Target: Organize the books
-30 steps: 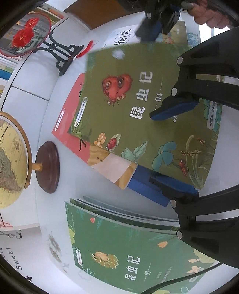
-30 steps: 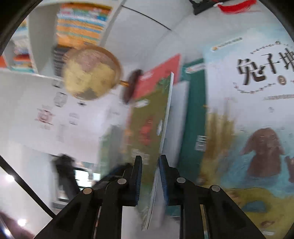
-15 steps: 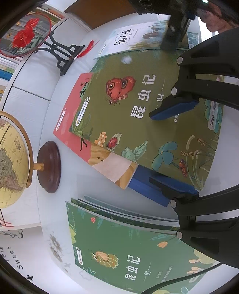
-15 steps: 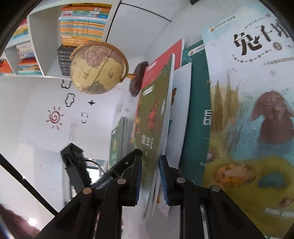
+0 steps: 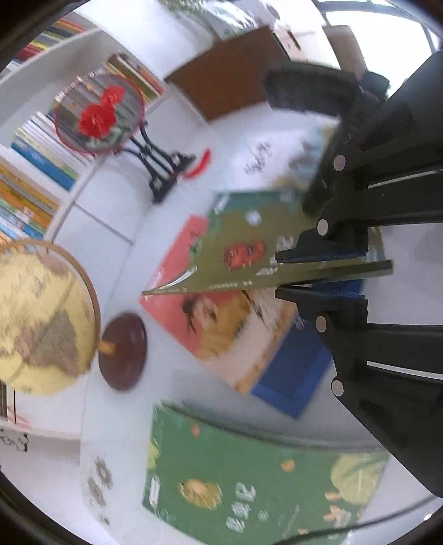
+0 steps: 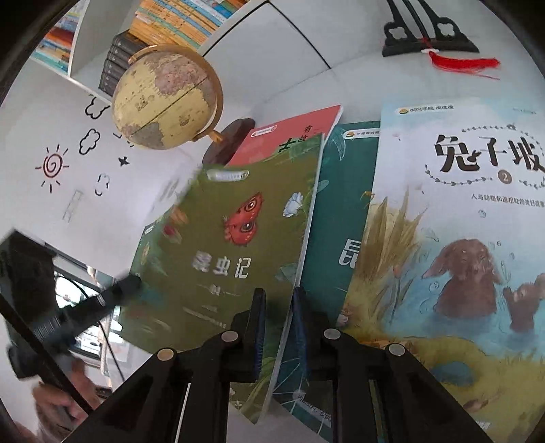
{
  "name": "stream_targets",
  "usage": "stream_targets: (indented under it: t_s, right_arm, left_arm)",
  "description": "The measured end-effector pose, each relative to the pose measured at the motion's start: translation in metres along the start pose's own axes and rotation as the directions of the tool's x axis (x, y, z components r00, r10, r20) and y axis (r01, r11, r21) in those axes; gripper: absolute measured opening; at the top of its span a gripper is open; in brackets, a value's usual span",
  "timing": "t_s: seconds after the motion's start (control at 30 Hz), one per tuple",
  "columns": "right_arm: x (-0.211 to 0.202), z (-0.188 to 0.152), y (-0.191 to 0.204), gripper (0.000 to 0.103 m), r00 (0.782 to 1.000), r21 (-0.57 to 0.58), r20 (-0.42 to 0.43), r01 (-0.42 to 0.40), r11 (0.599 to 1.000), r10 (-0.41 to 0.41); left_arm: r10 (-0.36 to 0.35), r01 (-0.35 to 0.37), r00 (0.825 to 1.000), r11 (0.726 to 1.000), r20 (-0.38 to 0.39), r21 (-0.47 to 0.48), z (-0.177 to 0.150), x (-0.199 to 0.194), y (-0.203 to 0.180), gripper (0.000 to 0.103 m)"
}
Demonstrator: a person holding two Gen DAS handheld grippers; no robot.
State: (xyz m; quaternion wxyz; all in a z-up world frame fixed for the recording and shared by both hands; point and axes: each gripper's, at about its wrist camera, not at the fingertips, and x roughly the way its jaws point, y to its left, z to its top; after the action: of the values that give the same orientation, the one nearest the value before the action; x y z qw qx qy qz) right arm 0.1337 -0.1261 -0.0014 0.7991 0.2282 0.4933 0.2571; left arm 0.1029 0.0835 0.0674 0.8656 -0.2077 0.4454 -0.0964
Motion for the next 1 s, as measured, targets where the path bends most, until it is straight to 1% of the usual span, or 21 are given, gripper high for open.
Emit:
stream_targets:
  t_s: [0.03, 0.1, 0.17, 0.23, 0.27, 0.3, 0.33, 0.37, 0.4, 0.47, 0.53, 0.6, 0.63, 0.7, 0.73, 0.77, 0.83, 0.9, 0.93, 0.97, 1.0]
  right_arm:
    - [0.001, 0.001, 0.001, 0.017, 1.000, 0.000, -0.001, 0.002, 1.000, -0.002]
    - [0.002, 0.002, 0.001, 0.017, 1.000, 0.018, -0.004, -0.011, 1.000, 0.011]
    - [0.005, 0.003, -0.004, 0.018, 0.999, 0.073, -0.004, -0.054, 0.996, 0.054]
    - [0.003, 0.002, -0.011, 0.021, 0.993, 0.143, 0.021, -0.118, 0.983, 0.117]
    - [0.003, 0.001, -0.013, 0.023, 0.987, 0.172, 0.038, -0.161, 0.972, 0.156]
    - [0.002, -0.001, -0.017, 0.024, 0.976, 0.210, 0.058, -0.216, 0.954, 0.209]
    - [0.002, -0.002, -0.019, 0.024, 0.972, 0.226, 0.072, -0.235, 0.945, 0.225]
    - [0.002, -0.003, -0.018, 0.024, 0.972, 0.219, 0.079, -0.232, 0.948, 0.220]
    - [0.002, -0.003, -0.014, 0.024, 0.977, 0.195, 0.074, -0.209, 0.958, 0.198]
    - [0.007, -0.003, 0.001, 0.024, 0.992, 0.122, 0.042, -0.121, 0.985, 0.117]
    - [0.012, -0.002, 0.014, 0.030, 0.998, 0.067, 0.012, -0.058, 0.996, 0.057]
    - [0.011, -0.002, 0.017, 0.045, 0.996, 0.075, 0.002, -0.087, 0.993, 0.087]
    - [0.010, -0.003, 0.017, 0.046, 0.995, 0.092, -0.017, -0.099, 0.991, 0.101]
    - [0.006, -0.009, 0.017, 0.048, 0.993, 0.141, -0.055, -0.095, 0.985, 0.104]
    - [0.004, -0.013, 0.017, 0.048, 0.992, 0.161, -0.060, -0.102, 0.982, 0.113]
    - [0.001, -0.019, 0.016, 0.052, 0.989, 0.189, -0.062, -0.119, 0.975, 0.133]
    - [-0.001, -0.032, 0.010, 0.051, 0.979, 0.261, -0.048, -0.177, 0.949, 0.196]
    - [-0.004, -0.038, 0.007, 0.052, 0.976, 0.306, 0.024, -0.215, 0.927, 0.218]
    - [-0.005, -0.038, 0.007, 0.051, 0.973, 0.318, 0.046, -0.231, 0.920, 0.228]
    - [-0.006, -0.039, 0.006, 0.040, 0.969, 0.320, 0.066, -0.248, 0.914, 0.240]
    - [-0.006, -0.038, 0.006, 0.016, 0.967, 0.317, 0.086, -0.254, 0.914, 0.239]
  left_arm:
    - [0.001, 0.000, 1.000, 1.000, -0.014, 0.022, 0.001, 0.007, -0.007, 0.009]
    - [0.042, -0.039, 0.997, 0.997, -0.058, 0.066, -0.003, 0.026, -0.015, 0.009]
    - [0.049, -0.044, 0.995, 0.998, -0.086, 0.053, -0.009, 0.036, -0.015, 0.008]
    - [0.094, -0.090, 0.989, 0.995, -0.117, 0.041, -0.012, 0.042, -0.010, 0.009]
    - [0.089, -0.088, 0.986, 0.996, -0.138, 0.014, -0.013, 0.045, -0.004, 0.009]
    - [0.059, -0.064, 0.986, 0.998, -0.154, -0.025, -0.014, 0.046, 0.002, 0.010]
    - [0.032, -0.043, 0.986, 0.997, -0.162, -0.061, -0.014, 0.045, 0.007, 0.010]
    - [0.009, -0.026, 0.985, 0.995, -0.172, -0.099, -0.014, 0.045, 0.013, 0.010]
    - [-0.002, -0.018, 0.984, 0.993, -0.177, -0.115, -0.014, 0.045, 0.015, 0.010]
    - [-0.050, 0.021, 0.984, 0.985, -0.170, -0.171, -0.013, 0.038, 0.020, 0.009]
    - [-0.087, 0.055, 0.985, 0.977, -0.151, -0.205, -0.010, 0.031, 0.022, 0.009]
    - [-0.091, 0.058, 0.985, 0.974, -0.145, -0.219, -0.007, 0.025, 0.022, 0.009]
    - [-0.098, 0.063, 0.985, 0.972, -0.145, -0.227, -0.006, 0.023, 0.023, 0.009]
    - [-0.105, 0.067, 0.984, 0.967, -0.144, -0.244, -0.003, 0.020, 0.024, 0.009]
    - [-0.110, 0.070, 0.983, 0.965, -0.147, -0.253, -0.002, 0.017, 0.026, 0.009]
    - [-0.114, 0.073, 0.982, 0.963, -0.148, -0.257, -0.001, 0.015, 0.027, 0.009]
    - [-0.105, 0.065, 0.982, 0.967, -0.156, -0.245, 0.000, 0.016, 0.027, 0.009]
    - [-0.083, 0.045, 0.983, 0.973, -0.162, -0.224, 0.000, 0.015, 0.027, 0.009]
    - [-0.061, 0.026, 0.985, 0.978, -0.162, -0.209, 0.000, 0.014, 0.028, 0.009]
    - [-0.041, 0.009, 0.986, 0.981, -0.161, -0.194, 0.000, 0.012, 0.030, 0.009]
    - [-0.020, -0.009, 0.987, 0.984, -0.160, -0.177, 0.001, 0.011, 0.031, 0.009]
